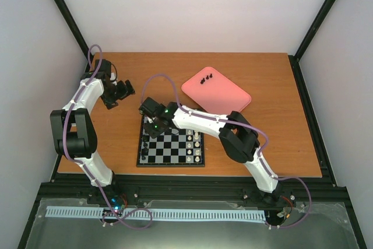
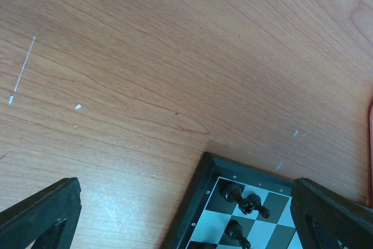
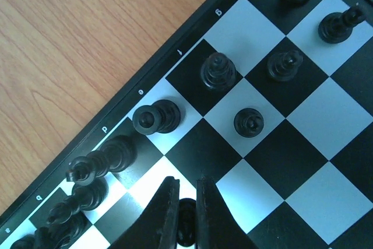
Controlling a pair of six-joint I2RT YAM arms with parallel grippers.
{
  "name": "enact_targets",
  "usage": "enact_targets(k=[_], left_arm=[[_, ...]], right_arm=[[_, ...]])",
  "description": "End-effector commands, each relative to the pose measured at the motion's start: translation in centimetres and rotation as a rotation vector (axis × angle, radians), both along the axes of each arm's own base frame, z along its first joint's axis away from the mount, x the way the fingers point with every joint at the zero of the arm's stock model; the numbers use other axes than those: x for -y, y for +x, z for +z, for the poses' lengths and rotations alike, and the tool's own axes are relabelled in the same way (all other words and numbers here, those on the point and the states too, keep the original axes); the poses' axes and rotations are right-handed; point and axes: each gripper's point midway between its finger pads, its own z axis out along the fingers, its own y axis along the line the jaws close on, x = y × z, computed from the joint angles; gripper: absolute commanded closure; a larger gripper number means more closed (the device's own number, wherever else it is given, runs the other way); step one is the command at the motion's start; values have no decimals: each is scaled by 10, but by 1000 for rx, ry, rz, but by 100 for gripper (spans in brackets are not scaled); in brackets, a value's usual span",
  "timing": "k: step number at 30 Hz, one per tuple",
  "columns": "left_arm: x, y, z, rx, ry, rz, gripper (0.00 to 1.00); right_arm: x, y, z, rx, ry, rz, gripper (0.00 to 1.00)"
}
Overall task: Set up the chess pieces on the board
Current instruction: Place the chess piece on the chessboard.
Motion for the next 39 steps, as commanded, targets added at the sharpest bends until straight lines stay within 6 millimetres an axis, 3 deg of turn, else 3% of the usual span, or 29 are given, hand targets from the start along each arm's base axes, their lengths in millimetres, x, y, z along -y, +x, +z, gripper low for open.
enact_targets(k=[1,17,39], left_arm=[[-7,6,21,58,29,-2,0],[-5,5,19,52,21,-11,0],[-5,3,14,46,20,-14,0]], right_arm=[[-11,1,2,16,16,19,97],[-17,7,-21,12,-19,16,96],[-18,16,-27,45,-27,-6,95]])
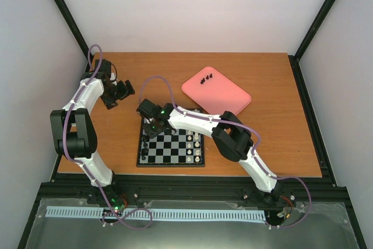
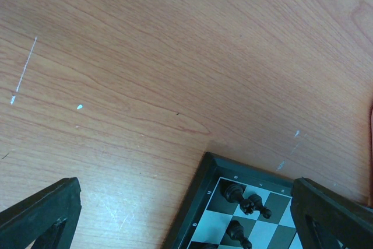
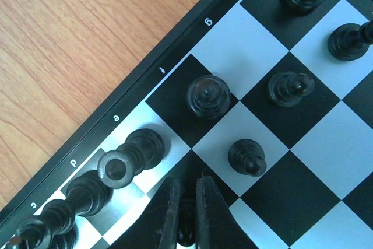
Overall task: Set up the chess pieces on the board
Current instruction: Place the chess piece on the chessboard.
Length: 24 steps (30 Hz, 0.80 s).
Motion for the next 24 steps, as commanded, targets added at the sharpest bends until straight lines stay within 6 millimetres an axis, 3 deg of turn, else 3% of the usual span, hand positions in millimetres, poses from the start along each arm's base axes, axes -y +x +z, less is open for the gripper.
enact_targets(k=[1,6,14,24], left_arm=[[-3,3,15,47,12,-16,0],[-3,3,14,45,10,-15,0],[-3,3,14,46,9,-16,0],[-4,3,17,49,13,-15,0]], right_arm=[[-10,5,-1,29,11,6,95],[-10,5,-2,24,11,4,94],[-8,10,-2,39,1,-11,76],[-8,10,18,61,20,-5,73]])
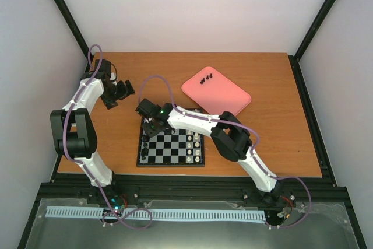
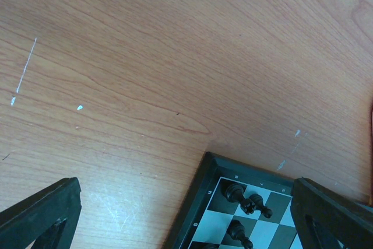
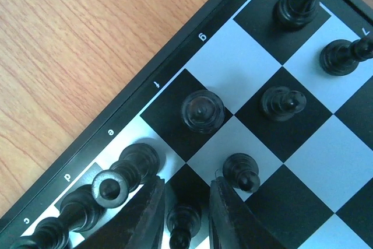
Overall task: Set up the chess pieces on the board
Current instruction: Place the chess piece on the chessboard, then pick up the chess piece from the storage box.
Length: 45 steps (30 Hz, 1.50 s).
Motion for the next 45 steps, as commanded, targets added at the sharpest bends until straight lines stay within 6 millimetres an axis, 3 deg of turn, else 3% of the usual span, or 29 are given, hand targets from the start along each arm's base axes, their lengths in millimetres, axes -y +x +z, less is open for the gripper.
enact_targets(k=[1,10,17,22,24,28,33,36,39,43,45], left_arm=[[-4,4,18,50,10,-9,0],[-4,4,19,51,10,-7,0],[-4,6,18,48,11,-7,0],[-4,8,20,54,10,-7,0],[-4,9,21,56,8,-6,0],[-4,10,22,57,10,-7,0],[-3,9,19,50,1,-9,0],[-2,7,16,41,-1,-13,0],[-2,6,15,35,-1,-14,0],[-1,5,12,29,-6,-15,0],[-1,4,10,24,-8,-15,0]], right_arm=[[-3,6,22,46,19,-3,73],[15,12,75,125,21,-23,62],[30,20,139,179,97,-52,37],[65,68,160,174,129,-172,15],[91,101,156,157,138,-257,1],[144,166,140,155,119,-419,0],[182,227,120,175,83,-547,1],[199,252,96,162,58,-602,10],[210,269,72,134,64,-640,25],[220,282,47,92,82,-664,44],[220,284,35,73,82,-658,46]])
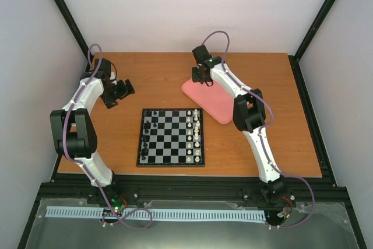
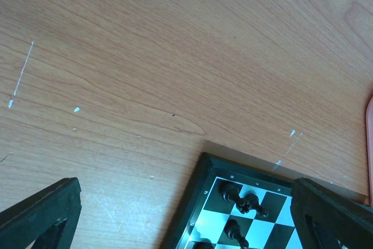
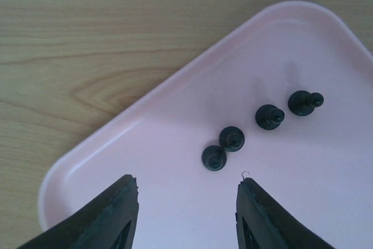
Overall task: Set up the chess pieces on the board
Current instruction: Pick up the chess piece from the storage box.
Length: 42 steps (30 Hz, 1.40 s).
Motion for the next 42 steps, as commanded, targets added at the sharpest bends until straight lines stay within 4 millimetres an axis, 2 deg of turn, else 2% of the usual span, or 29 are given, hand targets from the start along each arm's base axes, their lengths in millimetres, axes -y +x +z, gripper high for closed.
enact_targets(k=[1,6,18,34,42], left_arm=[[-2,3,6,15,-4,-12,0],[-1,4,2,7,-7,-12,0],[-2,4,-2,-3,-3,-11,0],[-2,6,-3,-9,-3,-14,0],[-2,6,-5,-13,-3,-13,0]], right_arm=[[6,14,-6,-1,38,-10,46],[5,17,-19,-7,29,4,46],[4,23,-33,-23,49,-1,51],[11,31,-42,-32,69,-27,55],[9,29,-44,-47,86,-27,77]])
